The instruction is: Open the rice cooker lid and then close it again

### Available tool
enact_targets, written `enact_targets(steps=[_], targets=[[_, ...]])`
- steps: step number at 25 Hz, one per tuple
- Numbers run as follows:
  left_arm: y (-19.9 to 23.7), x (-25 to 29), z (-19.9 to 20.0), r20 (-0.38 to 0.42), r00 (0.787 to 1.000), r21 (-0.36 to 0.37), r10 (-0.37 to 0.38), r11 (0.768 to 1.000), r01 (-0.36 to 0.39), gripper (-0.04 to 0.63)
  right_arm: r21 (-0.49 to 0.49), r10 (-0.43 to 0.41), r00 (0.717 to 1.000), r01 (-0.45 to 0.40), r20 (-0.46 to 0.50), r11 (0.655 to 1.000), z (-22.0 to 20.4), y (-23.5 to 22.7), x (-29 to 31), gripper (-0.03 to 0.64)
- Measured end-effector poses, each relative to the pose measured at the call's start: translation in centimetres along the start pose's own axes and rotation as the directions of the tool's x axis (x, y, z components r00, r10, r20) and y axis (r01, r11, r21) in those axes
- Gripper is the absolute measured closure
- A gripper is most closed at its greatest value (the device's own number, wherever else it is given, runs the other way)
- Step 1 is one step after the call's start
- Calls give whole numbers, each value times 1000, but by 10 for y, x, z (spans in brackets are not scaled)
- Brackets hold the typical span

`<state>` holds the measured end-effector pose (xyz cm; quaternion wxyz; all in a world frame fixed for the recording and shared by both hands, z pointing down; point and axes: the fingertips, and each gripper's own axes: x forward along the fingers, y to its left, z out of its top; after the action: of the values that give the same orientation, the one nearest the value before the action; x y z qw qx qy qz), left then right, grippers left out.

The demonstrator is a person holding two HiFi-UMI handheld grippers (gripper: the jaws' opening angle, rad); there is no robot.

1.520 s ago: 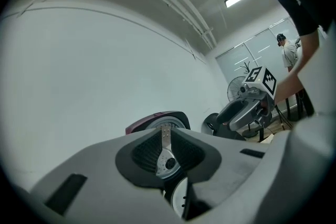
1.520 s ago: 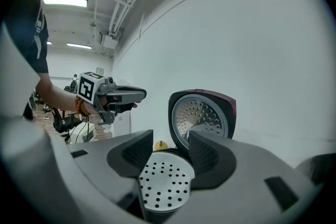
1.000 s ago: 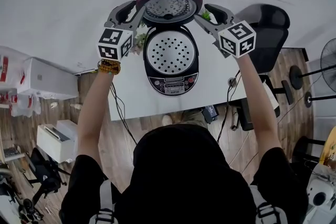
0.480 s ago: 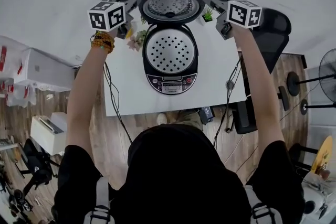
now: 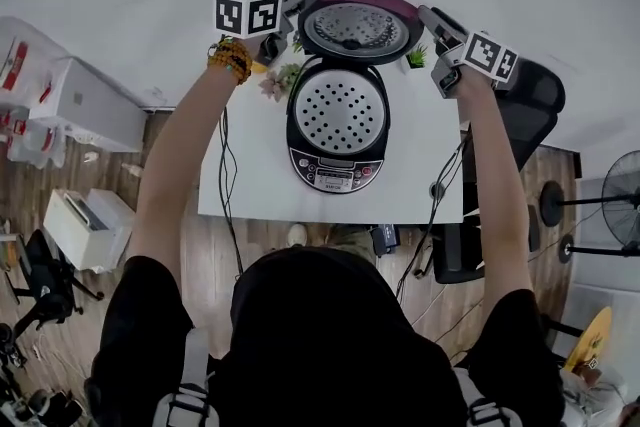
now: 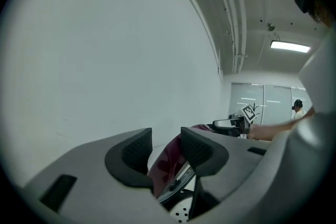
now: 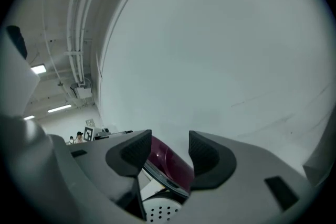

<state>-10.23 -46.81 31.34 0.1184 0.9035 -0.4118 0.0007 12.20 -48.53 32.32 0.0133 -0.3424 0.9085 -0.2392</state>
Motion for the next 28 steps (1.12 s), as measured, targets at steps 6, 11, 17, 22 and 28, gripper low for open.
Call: enact_targets(steps=[6,11,17,22,28], targets=[[-11,2,-2,6,997,-77,-79,994,80,431,36,80,995,-78,-59,996,-5,12,18,413],[-11,5,-5,-44,997,-62,-68,996,65,419,83,106,990,-98,-97,992,-8,12,20,430],[-11,1,-6,-4,998,-114,-70,991,69,417,128,118,987,-103,-113,986,-10,14,19,428],[-11,-1,-6,17,997,-167,-70,983,71,431,128,102,989,-87,-111,988,-11,15,16,426],[-10,-5,-9,14,998,-215,-54,975,55,434,132,101,988,-86,-113,987,-14,19,14,425]])
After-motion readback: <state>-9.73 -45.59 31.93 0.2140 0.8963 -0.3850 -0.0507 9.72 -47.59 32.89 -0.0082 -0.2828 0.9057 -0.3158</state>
